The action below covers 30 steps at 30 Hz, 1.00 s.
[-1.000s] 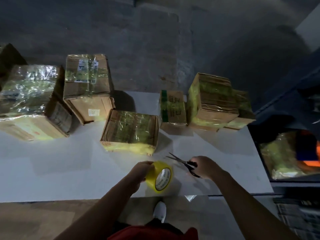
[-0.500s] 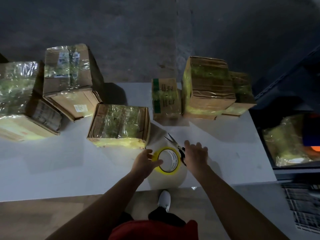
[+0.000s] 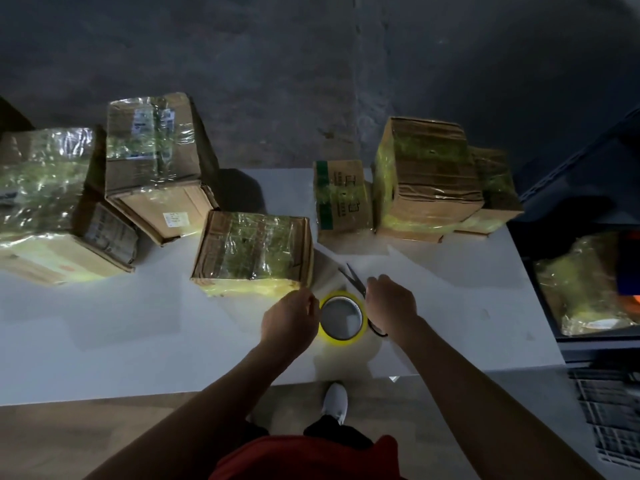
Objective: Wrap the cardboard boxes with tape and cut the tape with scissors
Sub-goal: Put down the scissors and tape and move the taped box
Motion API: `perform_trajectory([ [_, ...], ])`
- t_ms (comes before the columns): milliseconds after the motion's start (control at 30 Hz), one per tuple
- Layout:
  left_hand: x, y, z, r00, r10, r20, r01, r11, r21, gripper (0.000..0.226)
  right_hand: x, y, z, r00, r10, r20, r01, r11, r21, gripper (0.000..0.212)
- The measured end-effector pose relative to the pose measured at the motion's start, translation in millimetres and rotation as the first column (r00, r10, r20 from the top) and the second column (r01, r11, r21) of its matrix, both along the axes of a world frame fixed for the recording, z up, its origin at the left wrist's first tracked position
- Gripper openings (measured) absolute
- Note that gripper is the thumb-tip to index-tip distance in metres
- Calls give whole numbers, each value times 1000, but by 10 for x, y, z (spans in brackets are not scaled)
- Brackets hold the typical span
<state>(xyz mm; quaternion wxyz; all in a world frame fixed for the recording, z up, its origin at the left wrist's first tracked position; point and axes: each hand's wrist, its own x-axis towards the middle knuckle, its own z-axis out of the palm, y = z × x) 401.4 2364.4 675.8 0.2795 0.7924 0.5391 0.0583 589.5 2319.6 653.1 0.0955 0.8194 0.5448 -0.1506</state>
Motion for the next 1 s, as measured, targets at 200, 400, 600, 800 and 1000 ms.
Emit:
perform_trajectory([
  [200,-575,590,173,993,-116,22,99,917,386,23,-421,382,235,982,-6,-188,45,979,201,28],
  [400,-982,898,16,990,-48,-130,71,981,182,58,-833,588,355,915,-73,-396,166,964,206,30],
  [600,-1143,567,123,989,-47,-140,69,984,161,59,-873,829,406,926,-74,-370,154,969,192,32],
  [800,-1230,93,255,994,-105,-43,112,967,229,32,-947,1189,457,928,-45,-369,134,967,218,31],
  [1000,-1272,482,341,983,148,104,-168,961,221,28,-1346,1145,506,978,-11,-207,101,896,432,32],
])
